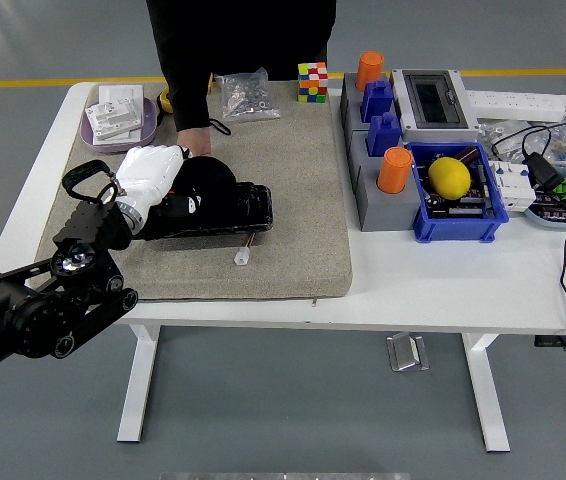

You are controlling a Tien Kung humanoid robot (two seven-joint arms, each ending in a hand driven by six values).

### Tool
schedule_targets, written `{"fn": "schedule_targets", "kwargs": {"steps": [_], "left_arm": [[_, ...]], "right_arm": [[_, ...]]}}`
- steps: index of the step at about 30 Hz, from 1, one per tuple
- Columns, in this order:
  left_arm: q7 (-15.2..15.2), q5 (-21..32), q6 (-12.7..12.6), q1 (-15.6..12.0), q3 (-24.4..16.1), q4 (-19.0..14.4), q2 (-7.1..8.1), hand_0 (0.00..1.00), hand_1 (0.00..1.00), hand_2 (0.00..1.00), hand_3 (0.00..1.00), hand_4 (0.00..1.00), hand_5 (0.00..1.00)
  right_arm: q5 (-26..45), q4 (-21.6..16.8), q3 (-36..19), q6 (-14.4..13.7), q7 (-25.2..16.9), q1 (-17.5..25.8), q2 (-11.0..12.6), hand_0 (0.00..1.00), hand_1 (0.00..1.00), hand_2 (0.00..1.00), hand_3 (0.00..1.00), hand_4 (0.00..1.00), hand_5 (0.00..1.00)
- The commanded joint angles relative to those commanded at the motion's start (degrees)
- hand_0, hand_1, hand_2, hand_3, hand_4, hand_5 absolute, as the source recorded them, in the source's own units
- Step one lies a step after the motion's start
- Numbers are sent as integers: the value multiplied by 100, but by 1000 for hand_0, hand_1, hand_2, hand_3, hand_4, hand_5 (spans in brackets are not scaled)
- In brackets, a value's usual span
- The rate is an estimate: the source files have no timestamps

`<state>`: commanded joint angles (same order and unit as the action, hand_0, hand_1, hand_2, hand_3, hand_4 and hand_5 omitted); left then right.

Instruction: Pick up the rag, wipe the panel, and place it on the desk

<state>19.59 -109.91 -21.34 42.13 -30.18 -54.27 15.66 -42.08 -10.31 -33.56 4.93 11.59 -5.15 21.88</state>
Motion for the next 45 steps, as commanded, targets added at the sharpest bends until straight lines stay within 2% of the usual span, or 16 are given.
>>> {"fn": "schedule_targets", "kwargs": {"steps": [5, 19, 45], "left_arm": [[-2, -19, -10, -58, -56, 27, 23, 228, 173, 494, 398, 359, 2], [-1, -75, -43, -166, -170, 133, 226, 228, 171, 494, 398, 359, 2], [18, -212, -81, -517, -434, 196, 698, 227, 167, 492, 395, 356, 2]], "right_arm": [[5, 0, 3, -5, -4, 5, -6, 722, 565, 667, 577, 998, 417], [33, 0, -7, -14, -7, 25, -13, 722, 565, 666, 576, 998, 418], [22, 0, -103, -17, 0, 70, -21, 723, 565, 667, 576, 998, 419]]}}
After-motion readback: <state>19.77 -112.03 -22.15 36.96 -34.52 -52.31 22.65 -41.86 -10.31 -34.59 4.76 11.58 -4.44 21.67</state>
